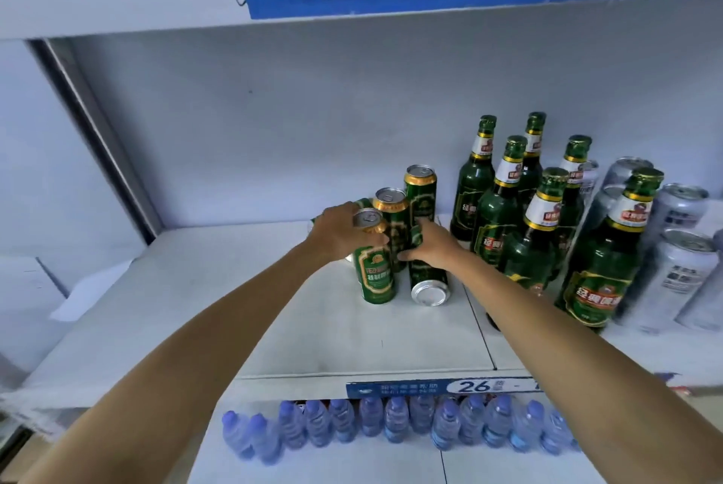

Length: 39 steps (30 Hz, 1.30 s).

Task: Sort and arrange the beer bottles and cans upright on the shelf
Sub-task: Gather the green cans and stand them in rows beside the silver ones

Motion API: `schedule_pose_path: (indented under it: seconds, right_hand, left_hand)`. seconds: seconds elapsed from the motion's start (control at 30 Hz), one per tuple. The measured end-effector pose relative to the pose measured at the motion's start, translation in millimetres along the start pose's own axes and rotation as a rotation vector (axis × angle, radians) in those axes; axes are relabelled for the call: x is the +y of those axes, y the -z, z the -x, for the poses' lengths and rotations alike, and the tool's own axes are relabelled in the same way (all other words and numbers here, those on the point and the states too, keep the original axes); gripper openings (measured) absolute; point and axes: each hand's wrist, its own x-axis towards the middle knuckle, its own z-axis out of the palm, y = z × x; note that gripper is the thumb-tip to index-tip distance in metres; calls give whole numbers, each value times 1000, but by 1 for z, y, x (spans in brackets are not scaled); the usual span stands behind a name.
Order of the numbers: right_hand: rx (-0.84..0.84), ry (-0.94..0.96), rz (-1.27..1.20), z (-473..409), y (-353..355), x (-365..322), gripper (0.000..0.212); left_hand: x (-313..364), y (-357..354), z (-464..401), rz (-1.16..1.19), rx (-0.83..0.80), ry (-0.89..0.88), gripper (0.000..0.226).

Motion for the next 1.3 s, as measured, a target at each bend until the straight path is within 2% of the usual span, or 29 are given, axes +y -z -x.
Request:
schedule_pose_path:
  seconds: [0.13,0.23,0.37,0.57,0.63,0.73,0.83,0.93,1.0,1.1,1.2,1.3]
  right_hand:
    - [69,-33,21,-18,-23,0,84]
    - [132,-64,-147,-45,-47,14,93]
    - [228,-136,-273,-25,-39,-8,67]
    - [183,0,-447,0,-16,-28,57]
    - [229,-5,-493,92,1,-38,52]
    - [241,19,-582,100,12,-49,55]
    - [225,17,-633,107,17,-61,53]
    - [245,-32,-630,152,28,-46,59]
    - [277,-91,-572,188,36,-22,62]
    - [310,-162,-570,241,51,14,53]
    - [341,-187,-611,280,69,52,50]
    - [395,-240,-559,315,97,92,60]
  left_hand:
    - [-24,25,-1,18,-4,20,53]
    - [-40,41,0,41,13,32,54]
    - [-59,55,11,60,49,35,52]
    - [-69,72,19,53,69,36,49]
    - [-51,74,83,68,-4,-33,55]
    - [-48,84,89,94,13,-36,68]
    - [-49,94,91,110,36,-24,60]
    - [-27,89,111,133,-8,-81,72]
    - [-6,76,127,135,-61,-130,60]
    - [29,50,146,133,-113,-219,45]
    - [65,20,158,131,-161,-270,45]
    - [111,-12,165,64,-188,-344,48]
